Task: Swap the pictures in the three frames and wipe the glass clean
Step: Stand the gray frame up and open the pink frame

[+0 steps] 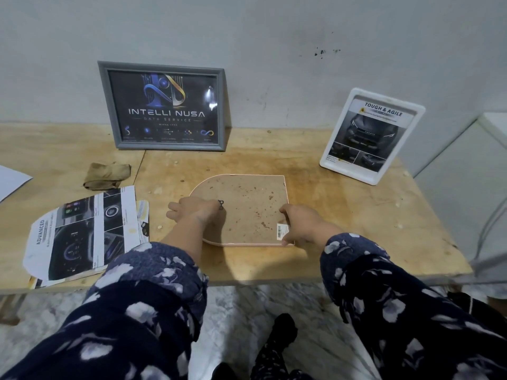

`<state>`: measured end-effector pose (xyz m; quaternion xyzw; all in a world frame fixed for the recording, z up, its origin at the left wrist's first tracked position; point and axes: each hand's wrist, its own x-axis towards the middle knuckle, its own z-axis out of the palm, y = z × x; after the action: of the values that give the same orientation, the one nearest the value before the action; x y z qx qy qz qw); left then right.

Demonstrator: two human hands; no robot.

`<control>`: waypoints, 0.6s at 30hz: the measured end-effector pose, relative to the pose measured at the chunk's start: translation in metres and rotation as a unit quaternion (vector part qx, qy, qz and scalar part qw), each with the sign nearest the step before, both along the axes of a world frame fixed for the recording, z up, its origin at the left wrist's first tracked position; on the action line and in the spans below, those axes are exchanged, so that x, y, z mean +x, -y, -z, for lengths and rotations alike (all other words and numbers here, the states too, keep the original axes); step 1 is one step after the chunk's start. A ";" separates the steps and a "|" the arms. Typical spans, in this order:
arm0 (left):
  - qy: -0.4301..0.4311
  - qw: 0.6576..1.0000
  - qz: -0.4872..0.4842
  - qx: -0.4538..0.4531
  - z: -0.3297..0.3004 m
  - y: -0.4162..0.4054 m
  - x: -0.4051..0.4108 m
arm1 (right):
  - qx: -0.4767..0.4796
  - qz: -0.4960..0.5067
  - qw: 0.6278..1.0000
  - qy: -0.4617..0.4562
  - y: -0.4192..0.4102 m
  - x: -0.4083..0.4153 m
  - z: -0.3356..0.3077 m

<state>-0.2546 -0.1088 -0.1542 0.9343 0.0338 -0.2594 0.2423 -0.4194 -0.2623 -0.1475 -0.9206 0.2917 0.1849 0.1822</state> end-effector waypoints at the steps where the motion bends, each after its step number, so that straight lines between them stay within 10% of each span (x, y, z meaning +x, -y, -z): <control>1: -0.008 1.000 -0.003 0.002 -0.001 0.001 0.002 | 0.001 0.001 1.000 0.002 0.001 0.000 0.001; 18: -0.009 0.999 -0.046 0.020 -0.003 0.017 0.017 | -0.023 -0.038 0.999 -0.016 0.000 -0.001 0.005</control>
<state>-0.2373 -0.1262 -0.1513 0.9339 0.0843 -0.2558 0.2352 -0.4208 -0.2622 -0.1522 -0.9318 0.2634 0.1999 0.1494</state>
